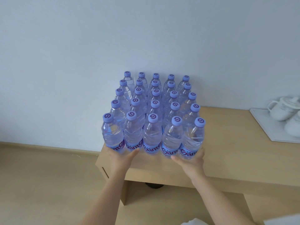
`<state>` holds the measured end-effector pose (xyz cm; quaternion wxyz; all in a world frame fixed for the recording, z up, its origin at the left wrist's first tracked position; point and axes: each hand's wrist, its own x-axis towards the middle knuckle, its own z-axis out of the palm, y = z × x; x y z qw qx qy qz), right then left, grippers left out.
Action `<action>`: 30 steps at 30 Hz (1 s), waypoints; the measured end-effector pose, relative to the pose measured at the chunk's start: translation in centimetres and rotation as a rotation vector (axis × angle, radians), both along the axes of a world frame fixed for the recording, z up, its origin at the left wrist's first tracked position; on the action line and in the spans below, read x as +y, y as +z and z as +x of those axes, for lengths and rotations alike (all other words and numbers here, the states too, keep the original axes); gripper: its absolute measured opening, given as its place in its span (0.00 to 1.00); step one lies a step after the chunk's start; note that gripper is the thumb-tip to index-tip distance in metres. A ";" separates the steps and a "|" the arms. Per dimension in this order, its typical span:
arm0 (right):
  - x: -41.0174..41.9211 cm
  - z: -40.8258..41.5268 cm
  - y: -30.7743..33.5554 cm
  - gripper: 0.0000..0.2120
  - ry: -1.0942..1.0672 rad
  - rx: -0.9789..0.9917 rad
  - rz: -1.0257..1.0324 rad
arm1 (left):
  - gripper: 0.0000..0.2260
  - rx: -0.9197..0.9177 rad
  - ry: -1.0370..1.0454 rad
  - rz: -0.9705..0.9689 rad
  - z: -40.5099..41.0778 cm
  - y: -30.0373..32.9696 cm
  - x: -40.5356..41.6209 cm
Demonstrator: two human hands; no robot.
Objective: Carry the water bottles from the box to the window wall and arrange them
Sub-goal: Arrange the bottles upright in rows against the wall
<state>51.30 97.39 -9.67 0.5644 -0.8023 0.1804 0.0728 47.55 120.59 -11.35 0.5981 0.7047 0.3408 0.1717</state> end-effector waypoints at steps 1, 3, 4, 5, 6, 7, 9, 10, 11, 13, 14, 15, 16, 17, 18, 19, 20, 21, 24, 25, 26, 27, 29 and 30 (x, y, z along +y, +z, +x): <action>0.3 0.2 -0.1 0.60 0.005 -0.020 0.005 | 0.52 0.034 0.014 0.017 0.4 -0.1 -0.1; 1.2 0.4 -0.2 0.64 -0.005 -0.018 -0.021 | 0.53 0.076 0.027 0.050 0.7 -0.1 -0.3; 1.5 0.5 -0.3 0.66 -0.018 -0.013 -0.037 | 0.53 0.080 0.023 0.059 0.7 0.0 -0.3; 1.8 0.6 -0.3 0.67 -0.024 -0.007 -0.048 | 0.53 0.078 0.013 0.068 0.7 -0.2 -0.2; 2.0 0.8 -0.3 0.68 -0.023 0.008 -0.061 | 0.54 0.084 0.003 0.074 0.7 -0.3 -0.1; 2.2 0.9 -0.3 0.69 -0.019 0.025 -0.075 | 0.54 0.093 -0.006 0.073 0.7 -0.4 -0.1; 2.4 1.1 -0.3 0.70 -0.014 0.039 -0.096 | 0.55 0.109 -0.019 0.064 0.6 -0.3 0.0; 2.4 1.1 -0.3 0.69 -0.010 0.039 -0.101 | 0.55 0.111 -0.027 0.063 0.4 0.0 0.0; 2.4 1.1 -0.2 0.69 -0.004 0.039 -0.100 | 0.55 0.108 -0.039 0.068 0.2 0.3 0.1; 2.0 1.0 0.0 0.69 0.022 0.048 -0.077 | 0.54 0.095 -0.069 0.073 -0.2 0.7 0.2; 1.7 0.8 0.1 0.68 0.035 0.053 -0.055 | 0.52 0.091 -0.080 0.067 -0.4 0.9 0.2; 1.4 0.6 0.1 0.67 0.038 0.054 -0.034 | 0.50 0.093 -0.091 0.059 -0.6 1.0 0.0; 1.1 0.3 0.2 0.66 0.031 0.053 -0.018 | 0.48 0.108 -0.106 0.053 -0.8 1.2 -0.3; 1.1 -0.2 0.2 0.65 0.021 0.049 -0.005 | 0.45 0.137 -0.133 0.048 -1.0 1.5 -0.9; 1.3 -0.7 0.2 0.63 0.021 0.040 0.003 | 0.44 0.166 -0.175 0.042 -1.1 1.9 -1.7; 1.9 -1.4 0.3 0.62 0.043 0.028 -0.002 | 0.44 0.173 -0.220 0.031 -1.0 2.3 -2.7; 2.6 -2.1 0.3 0.62 0.085 0.010 -0.021 | 0.46 0.157 -0.261 0.017 -0.8 2.7 -3.5; 3.4 -2.7 0.4 0.61 0.135 -0.018 -0.039 | 0.49 0.123 -0.290 0.000 -0.5 3.2 -4.4; 5.3 -3.4 0.5 0.57 0.318 -0.111 -0.068 | 0.55 0.080 -0.309 -0.045 0.8 4.7 -5.8; 5.6 -3.4 0.6 0.56 0.374 -0.114 -0.085 | 0.57 0.093 -0.303 -0.056 1.1 5.1 -6.0; 5.8 -3.2 0.6 0.55 0.407 -0.103 -0.091 | 0.58 0.109 -0.298 -0.060 1.3 5.3 -6.2; 5.9 -3.0 0.7 0.55 0.420 -0.088 -0.086 | 0.59 0.120 -0.296 -0.056 1.3 5.4 -6.3; 6.2 -2.6 0.7 0.57 0.420 -0.076 -0.059 | 0.60 0.127 -0.301 -0.052 1.0 5.6 -6.5; 6.4 -2.5 0.7 0.58 0.413 -0.076 -0.050 | 0.60 0.121 -0.302 -0.052 0.9 5.6 -6.5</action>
